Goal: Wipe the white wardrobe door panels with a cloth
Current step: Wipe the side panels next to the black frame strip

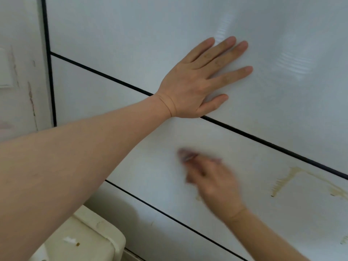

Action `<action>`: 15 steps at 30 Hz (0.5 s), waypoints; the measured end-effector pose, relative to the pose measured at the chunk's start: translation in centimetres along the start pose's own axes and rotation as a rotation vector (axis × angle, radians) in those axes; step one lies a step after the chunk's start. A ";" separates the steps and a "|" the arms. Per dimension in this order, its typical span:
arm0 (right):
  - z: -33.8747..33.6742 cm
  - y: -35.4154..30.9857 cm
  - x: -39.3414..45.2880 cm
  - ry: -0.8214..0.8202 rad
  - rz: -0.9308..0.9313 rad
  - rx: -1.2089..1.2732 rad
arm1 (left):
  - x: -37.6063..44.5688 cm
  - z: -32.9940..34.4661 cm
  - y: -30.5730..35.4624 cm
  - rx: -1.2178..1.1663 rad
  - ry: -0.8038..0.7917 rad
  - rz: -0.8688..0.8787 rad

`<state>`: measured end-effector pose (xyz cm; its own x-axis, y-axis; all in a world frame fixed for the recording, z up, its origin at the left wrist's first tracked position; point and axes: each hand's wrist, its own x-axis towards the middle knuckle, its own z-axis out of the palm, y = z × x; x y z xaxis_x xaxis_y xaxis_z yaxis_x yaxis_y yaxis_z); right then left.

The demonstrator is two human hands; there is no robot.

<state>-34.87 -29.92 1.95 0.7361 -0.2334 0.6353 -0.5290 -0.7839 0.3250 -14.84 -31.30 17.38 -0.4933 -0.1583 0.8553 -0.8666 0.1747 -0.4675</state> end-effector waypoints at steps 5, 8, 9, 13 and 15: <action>-0.9 0.7 0.4 0.417 0.199 -0.197 | -0.1 0.2 -0.1 0.016 0.029 0.000; 6.1 -3.7 -5.5 -0.081 -0.156 -0.189 | -0.1 0.4 -0.1 0.026 0.033 -0.003; 7.5 -4.3 -7.1 -0.179 -0.229 -0.213 | -0.2 0.4 -0.1 0.032 0.031 -0.003; 5.3 -1.9 -7.6 -0.122 -0.283 -0.168 | 0.0 0.5 -0.1 0.029 0.044 -0.003; 0.7 0.5 -4.9 0.113 -0.117 -0.184 | -0.1 0.5 -0.2 0.025 0.042 -0.006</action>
<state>-38.47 -29.57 -1.51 0.7505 -0.0731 0.6568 -0.5183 -0.6818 0.5163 -14.69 -31.84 17.25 -0.4848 -0.1184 0.8666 -0.8714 0.1496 -0.4671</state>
